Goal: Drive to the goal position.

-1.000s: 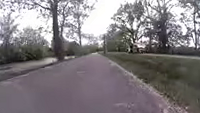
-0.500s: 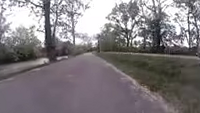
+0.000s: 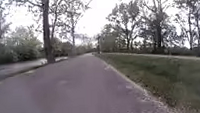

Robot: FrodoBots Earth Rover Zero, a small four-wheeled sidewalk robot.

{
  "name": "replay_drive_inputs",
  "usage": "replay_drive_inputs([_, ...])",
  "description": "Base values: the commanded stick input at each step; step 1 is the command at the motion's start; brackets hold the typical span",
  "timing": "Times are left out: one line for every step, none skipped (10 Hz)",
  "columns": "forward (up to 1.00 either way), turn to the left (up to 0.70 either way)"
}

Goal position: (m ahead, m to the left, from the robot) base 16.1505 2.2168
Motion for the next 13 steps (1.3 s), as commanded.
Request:
replay_drive_inputs([1.00,0.38])
replay_drive_inputs([1.00,0.01])
replay_drive_inputs([1.00,0.00])
replay_drive_inputs([1.00,0.00])
replay_drive_inputs([1.00,0.00])
replay_drive_inputs([1.00,0.00])
replay_drive_inputs([1.00,0.00])
replay_drive_inputs([1.00,0.00])
replay_drive_inputs([1.00,0.00])
replay_drive_inputs([1.00,0.00])
replay_drive_inputs([1.00,0.00])
replay_drive_inputs([1.00,0.00])
replay_drive_inputs([1.00,0.00])
